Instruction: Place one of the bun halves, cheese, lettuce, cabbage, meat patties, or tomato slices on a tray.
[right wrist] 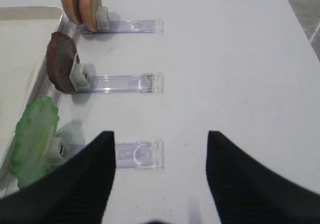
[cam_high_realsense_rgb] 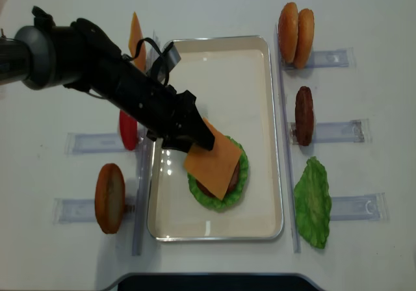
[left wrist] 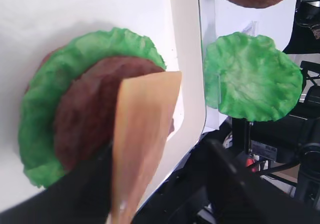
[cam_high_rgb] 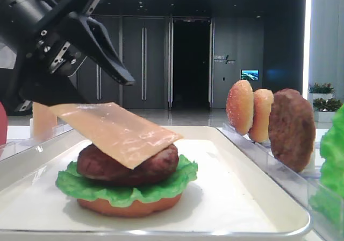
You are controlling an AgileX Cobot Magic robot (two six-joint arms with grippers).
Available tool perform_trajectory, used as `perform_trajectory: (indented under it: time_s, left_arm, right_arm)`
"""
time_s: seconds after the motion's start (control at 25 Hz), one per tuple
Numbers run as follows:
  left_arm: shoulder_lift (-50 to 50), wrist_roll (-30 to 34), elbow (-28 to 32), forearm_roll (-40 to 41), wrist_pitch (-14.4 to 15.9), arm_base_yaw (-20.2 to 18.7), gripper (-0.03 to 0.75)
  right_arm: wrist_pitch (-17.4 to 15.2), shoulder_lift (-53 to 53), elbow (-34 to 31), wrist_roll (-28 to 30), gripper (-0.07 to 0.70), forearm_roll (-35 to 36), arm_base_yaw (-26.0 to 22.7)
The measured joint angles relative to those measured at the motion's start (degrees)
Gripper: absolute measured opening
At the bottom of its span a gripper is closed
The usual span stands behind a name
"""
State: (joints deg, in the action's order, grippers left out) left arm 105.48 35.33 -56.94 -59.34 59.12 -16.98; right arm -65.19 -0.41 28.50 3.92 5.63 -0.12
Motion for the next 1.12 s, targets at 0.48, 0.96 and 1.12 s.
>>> perform_trajectory:
  time_s: [0.48, 0.96, 1.12]
  left_arm:
    - [-3.6, -9.7, -4.7, 11.7, 0.3, 0.0, 0.647]
    - [-6.7, -25.5, -16.1, 36.3, 6.9, 0.0, 0.647]
    - [-7.0, -29.1, -20.2, 43.6, 10.0, 0.0, 0.647]
  right_arm:
    - [0.0, 0.0, 0.0, 0.0, 0.415, 0.0, 0.0]
    - [0.0, 0.0, 0.0, 0.0, 0.415, 0.0, 0.0]
    - [0.0, 0.0, 0.0, 0.0, 0.415, 0.0, 0.0]
